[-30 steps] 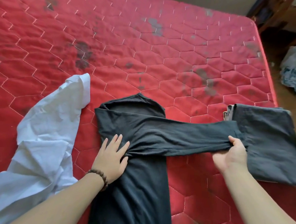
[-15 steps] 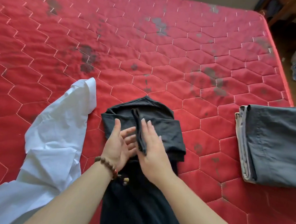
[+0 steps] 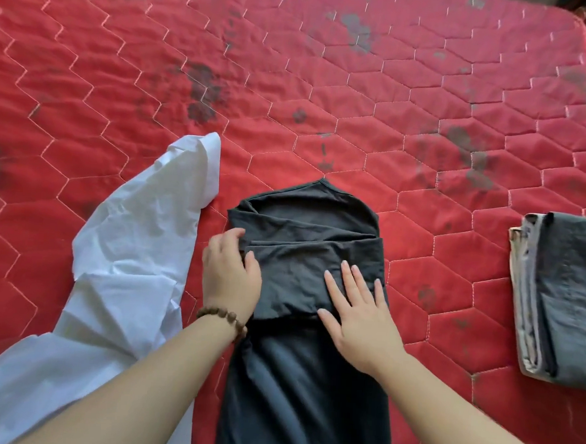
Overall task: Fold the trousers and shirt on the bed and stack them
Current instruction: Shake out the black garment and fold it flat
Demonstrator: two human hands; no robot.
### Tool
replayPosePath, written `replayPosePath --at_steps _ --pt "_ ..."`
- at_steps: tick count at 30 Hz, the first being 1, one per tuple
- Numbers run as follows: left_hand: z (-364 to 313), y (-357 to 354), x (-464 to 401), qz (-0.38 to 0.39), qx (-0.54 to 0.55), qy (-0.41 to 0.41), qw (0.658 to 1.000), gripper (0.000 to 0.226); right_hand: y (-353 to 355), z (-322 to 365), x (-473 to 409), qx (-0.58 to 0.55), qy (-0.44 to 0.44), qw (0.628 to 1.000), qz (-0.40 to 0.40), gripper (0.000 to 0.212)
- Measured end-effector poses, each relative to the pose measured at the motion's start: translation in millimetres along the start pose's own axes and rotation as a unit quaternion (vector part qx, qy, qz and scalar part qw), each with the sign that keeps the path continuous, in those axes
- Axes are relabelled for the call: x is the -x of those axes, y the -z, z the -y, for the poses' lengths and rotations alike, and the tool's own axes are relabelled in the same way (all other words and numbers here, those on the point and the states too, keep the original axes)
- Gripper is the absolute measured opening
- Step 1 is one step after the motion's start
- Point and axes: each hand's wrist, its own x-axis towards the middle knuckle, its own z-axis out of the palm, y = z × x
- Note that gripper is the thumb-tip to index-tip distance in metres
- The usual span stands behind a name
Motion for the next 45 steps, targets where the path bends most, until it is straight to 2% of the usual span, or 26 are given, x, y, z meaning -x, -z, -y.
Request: replayPosePath --at_steps 2,4,5,7,9,11,14,17,19,22,25,27,31,34,37,45 --pt "-10 -3 5 -0.003 -0.058 -0.159 0.986 0.033 5 1 -5 -0.021 0.012 0.998 -0.051 0.062" --pt "-18 -18 11 0.073 -0.09 -0.263 0.958 0.037 13 6 -18 -0.021 0.023 0.993 -0.113 0.058" --pt "-20 -28 15 0.129 -0.128 -0.282 0.942 0.042 14 8 -26 -0.013 0.028 0.992 -0.126 0.058" --pt "-10 -49 21 0.209 -0.247 -0.285 0.902 0.054 7 10 -37 0.006 0.033 0.994 -0.1 0.061" --pt "10 -60 20 0.227 -0.325 -0.283 0.873 0.061 -9 9 -41 0.022 0.03 0.996 -0.087 0.062" --pt "29 -59 14 0.215 -0.351 -0.305 0.859 0.065 -19 4 -42 0.024 0.027 0.995 -0.096 0.061" --pt "46 -48 1 0.197 -0.352 -0.297 0.865 0.068 -21 -11 -45 0.009 -0.015 0.993 -0.115 0.058" --pt "54 -37 -10 0.173 -0.362 -0.221 0.889 0.068 -22 -40 -43 -0.015 -0.1 0.989 -0.104 0.057" --pt "48 -36 -8 0.137 -0.366 -0.183 0.902 0.067 -18 -46 -40 0.009 -0.126 0.987 -0.099 0.059" --pt "23 -48 5 0.124 -0.332 -0.233 0.906 0.067 -7 -23 -47 0.007 -0.053 0.985 -0.162 0.059" --pt "16 -65 16 0.177 -0.353 -0.286 0.873 0.065 -14 5 -54 0.006 0.042 0.99 -0.135 0.06" --pt "21 -67 15 0.184 -0.37 -0.272 0.869 0.064 -24 10 -52 0.019 0.023 0.993 -0.118 0.06" --pt "25 -56 26 0.164 -0.391 -0.253 0.87 0.065 -29 14 -40 0.0 -0.01 0.99 -0.141 0.059" --pt "33 -45 62 0.169 -0.391 -0.271 0.863 0.063 -41 30 -5 -0.014 0.029 0.987 -0.157 0.058" --pt "55 -30 111 0.197 -0.377 -0.3 0.854 0.062 -67 44 48 -0.02 0.063 0.989 -0.13 0.058" --pt "101 14 208 0.245 -0.365 -0.289 0.85 0.065 -104 43 139 -0.004 0.053 0.994 -0.093 0.061"
